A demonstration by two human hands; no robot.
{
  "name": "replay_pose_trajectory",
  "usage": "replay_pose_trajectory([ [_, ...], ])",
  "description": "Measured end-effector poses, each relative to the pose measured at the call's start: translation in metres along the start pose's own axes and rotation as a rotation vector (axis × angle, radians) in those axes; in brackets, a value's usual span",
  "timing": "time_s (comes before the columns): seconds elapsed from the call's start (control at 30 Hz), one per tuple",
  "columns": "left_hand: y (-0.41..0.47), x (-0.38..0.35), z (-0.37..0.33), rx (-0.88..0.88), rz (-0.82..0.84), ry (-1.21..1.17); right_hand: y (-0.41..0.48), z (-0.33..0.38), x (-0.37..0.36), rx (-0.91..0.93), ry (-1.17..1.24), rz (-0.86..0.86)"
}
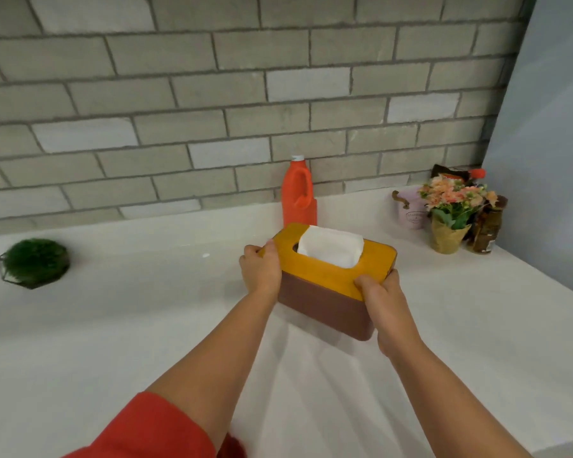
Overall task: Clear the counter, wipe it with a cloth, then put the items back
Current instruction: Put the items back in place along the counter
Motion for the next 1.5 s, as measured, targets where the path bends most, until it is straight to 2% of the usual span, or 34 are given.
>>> replay_pose_trajectory([
  [0.27,0.078,0.131,0.023,0.031,-0.178,-0.027,-0.072,0.023,-0.114,0.084,0.014,0.231],
  [0.53,0.138,0.192,0.041,0.091,-0.348,-0.006,-0.083,0.028,-0.205,0.155,-0.121,0.463],
  [0.8,0.200,0.241,0.069,0.156,-0.440,-0.034,-0.099,0.040,-0.296,0.228,-0.235,0.608],
  [0.93,0.235,0.253,0.075,0.144,-0.416,-0.050,-0.108,0.048,-0.345,0.261,-0.246,0.609],
  [1.17,0.298,0.268,0.083,0.104,-0.284,-0.079,-0.113,0.047,-0.414,0.194,-0.183,0.583],
  [1.37,0.341,0.263,0.088,0.042,-0.125,-0.029,-0.103,0.040,-0.451,0.082,-0.153,0.482],
  [1.5,0.361,0.258,0.092,0.012,-0.085,0.031,-0.096,0.034,-0.465,0.070,-0.169,0.450],
])
Point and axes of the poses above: each hand's wrist, its own y-axis towards the middle knuckle, its own x-axis out of the back of the hand, z = x × y, the point moved 3 cm from there along y, towards the middle knuckle, and after that the axes turned 15 degrees about -z, right-handed, at the moved point
